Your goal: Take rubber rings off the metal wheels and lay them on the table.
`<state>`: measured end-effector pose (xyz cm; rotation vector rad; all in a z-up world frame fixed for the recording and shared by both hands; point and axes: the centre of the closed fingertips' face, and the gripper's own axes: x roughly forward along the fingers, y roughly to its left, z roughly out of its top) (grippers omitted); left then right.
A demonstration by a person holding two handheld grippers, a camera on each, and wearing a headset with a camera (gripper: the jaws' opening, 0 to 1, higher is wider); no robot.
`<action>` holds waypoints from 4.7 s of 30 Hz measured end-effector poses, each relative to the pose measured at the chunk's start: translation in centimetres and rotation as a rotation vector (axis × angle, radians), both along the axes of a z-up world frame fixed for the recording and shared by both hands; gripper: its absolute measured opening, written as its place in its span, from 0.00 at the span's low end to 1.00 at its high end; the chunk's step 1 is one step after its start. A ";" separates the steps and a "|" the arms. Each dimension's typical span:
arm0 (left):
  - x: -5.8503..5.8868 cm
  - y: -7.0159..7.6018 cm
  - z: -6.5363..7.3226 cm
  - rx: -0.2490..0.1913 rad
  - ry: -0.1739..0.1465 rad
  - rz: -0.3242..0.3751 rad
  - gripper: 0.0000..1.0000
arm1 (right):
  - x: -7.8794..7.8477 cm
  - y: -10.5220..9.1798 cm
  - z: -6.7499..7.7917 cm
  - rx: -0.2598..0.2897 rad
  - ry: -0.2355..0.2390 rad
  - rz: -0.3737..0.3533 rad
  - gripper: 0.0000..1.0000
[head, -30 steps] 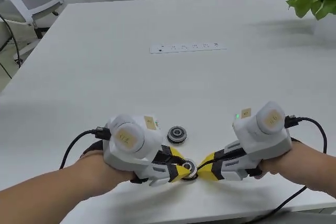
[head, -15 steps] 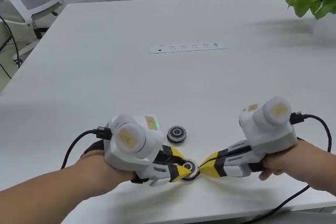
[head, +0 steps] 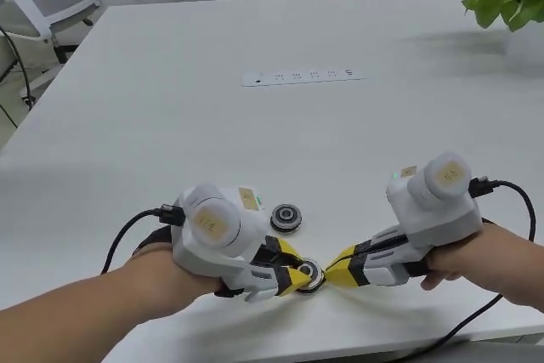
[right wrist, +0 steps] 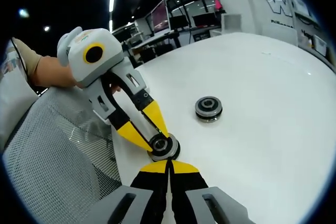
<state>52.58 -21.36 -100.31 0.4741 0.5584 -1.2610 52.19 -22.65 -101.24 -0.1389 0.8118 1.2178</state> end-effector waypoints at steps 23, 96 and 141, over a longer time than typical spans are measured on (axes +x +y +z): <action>0.1 0.0 0.0 0.006 -0.002 0.015 0.13 | 0.5 0.4 0.7 0.105 0.089 -0.101 0.00; 0.0 0.0 0.1 -0.005 0.013 0.020 0.14 | 0.4 1.5 1.8 0.152 0.036 -0.040 0.00; -0.2 4.0 6.5 -0.114 -0.010 0.061 0.36 | 0.7 2.5 5.5 0.206 -0.004 -0.002 0.00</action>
